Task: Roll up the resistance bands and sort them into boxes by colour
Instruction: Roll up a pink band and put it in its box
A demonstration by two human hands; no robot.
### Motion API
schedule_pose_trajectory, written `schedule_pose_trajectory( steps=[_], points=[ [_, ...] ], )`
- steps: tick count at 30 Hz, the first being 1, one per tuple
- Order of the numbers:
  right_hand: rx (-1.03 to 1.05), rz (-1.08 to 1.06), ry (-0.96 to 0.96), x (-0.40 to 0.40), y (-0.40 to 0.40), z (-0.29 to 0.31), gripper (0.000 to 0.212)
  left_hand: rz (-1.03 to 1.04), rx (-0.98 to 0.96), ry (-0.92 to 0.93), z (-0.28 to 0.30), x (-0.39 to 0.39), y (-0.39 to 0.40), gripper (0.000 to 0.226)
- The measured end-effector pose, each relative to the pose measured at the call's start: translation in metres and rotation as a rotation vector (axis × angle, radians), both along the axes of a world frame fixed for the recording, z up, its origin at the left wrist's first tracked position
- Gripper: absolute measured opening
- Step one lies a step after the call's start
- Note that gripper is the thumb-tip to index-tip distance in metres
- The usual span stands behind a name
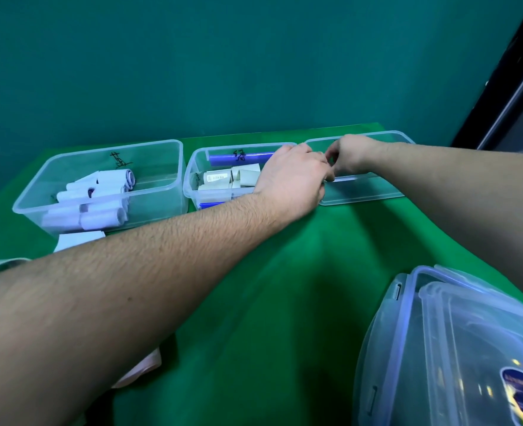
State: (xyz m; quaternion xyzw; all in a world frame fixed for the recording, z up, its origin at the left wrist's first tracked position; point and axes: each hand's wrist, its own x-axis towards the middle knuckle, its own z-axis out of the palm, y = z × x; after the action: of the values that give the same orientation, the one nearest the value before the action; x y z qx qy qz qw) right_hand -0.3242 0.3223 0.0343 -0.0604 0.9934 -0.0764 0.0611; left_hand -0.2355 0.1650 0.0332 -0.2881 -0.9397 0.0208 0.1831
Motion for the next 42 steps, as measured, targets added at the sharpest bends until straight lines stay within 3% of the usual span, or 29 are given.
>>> schedule_pose_trajectory(
  steps=[5, 20, 25, 28, 33, 42],
  points=[
    [0.051, 0.057, 0.045, -0.002, 0.000, -0.001, 0.015, -0.009, 0.010, -0.003, 0.000, 0.002, -0.001, 0.034],
    [0.004, 0.068, -0.035, -0.002, 0.003, -0.005, 0.011, -0.028, -0.001, 0.000, 0.000, 0.003, 0.000, 0.035],
    [-0.056, 0.017, -0.053, -0.003, 0.003, -0.008, 0.017, -0.032, 0.006, -0.003, -0.001, 0.002, -0.002, 0.036],
    [-0.207, -0.056, -0.043, 0.002, 0.007, -0.002, 0.022, -0.041, 0.002, -0.001, -0.001, 0.002, -0.002, 0.036],
    [-0.437, -0.080, -0.242, 0.006, 0.013, 0.004, 0.021, -0.063, 0.001, 0.006, -0.001, 0.001, -0.002, 0.035],
    [-0.468, -0.226, -0.408, -0.001, 0.013, -0.004, 0.028, -0.075, 0.032, 0.000, -0.003, -0.004, -0.003, 0.034]
  ],
)
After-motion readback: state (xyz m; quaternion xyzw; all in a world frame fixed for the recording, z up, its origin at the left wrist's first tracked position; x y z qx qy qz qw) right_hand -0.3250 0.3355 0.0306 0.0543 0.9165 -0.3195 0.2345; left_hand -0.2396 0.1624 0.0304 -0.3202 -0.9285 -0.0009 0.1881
